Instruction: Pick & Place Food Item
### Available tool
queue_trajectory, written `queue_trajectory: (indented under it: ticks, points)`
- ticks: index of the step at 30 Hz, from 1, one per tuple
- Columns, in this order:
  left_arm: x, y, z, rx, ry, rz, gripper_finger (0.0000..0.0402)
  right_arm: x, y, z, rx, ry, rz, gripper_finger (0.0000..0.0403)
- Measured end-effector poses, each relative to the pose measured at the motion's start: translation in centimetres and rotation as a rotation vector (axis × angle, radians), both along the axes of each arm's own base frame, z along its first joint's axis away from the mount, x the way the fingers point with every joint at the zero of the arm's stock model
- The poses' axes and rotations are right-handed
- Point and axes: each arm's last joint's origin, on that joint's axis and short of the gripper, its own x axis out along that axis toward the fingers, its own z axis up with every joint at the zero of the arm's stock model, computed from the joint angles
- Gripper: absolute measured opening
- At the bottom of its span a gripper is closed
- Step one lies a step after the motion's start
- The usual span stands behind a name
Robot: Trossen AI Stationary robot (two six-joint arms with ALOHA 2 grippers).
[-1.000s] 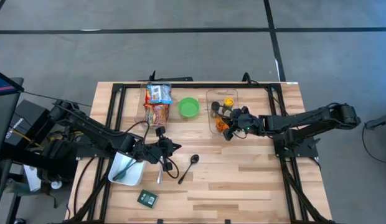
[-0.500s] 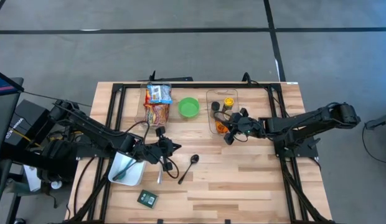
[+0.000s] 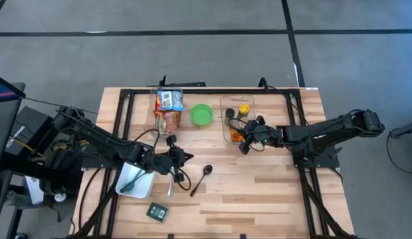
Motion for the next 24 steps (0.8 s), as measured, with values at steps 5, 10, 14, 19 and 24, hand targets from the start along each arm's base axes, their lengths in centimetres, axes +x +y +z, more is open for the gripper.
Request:
queue_trajectory:
  ticks: [5, 10, 14, 19, 24]
  points:
    - [0.0, 0.0, -0.01, 0.0, 0.0, 0.0, 0.0, 0.0, 0.0, 0.0, 0.0, 0.001, 0.0, 0.0021]
    - [0.0, 0.0, 0.0, 0.0, 0.0, 0.0, 0.0, 0.0, 0.0, 0.0, 0.0, 0.0, 0.0, 0.0048]
    - [0.01, 0.0, 0.0, 0.0, 0.0, 0.0, 0.0, 0.0, 0.0, 0.0, 0.0, 0.0, 0.0, 0.0068]
    - [0.0, 0.0, -0.01, 0.0, 0.0, 0.0, 0.0, 0.0, -0.01, 0.0, -0.001, 0.0, 0.0, 0.0087]
    - [0.0, 0.0, -0.01, 0.0, 0.0, 0.0, 0.0, 0.0, -0.02, 0.01, -0.007, 0.003, 0.002, 0.011]
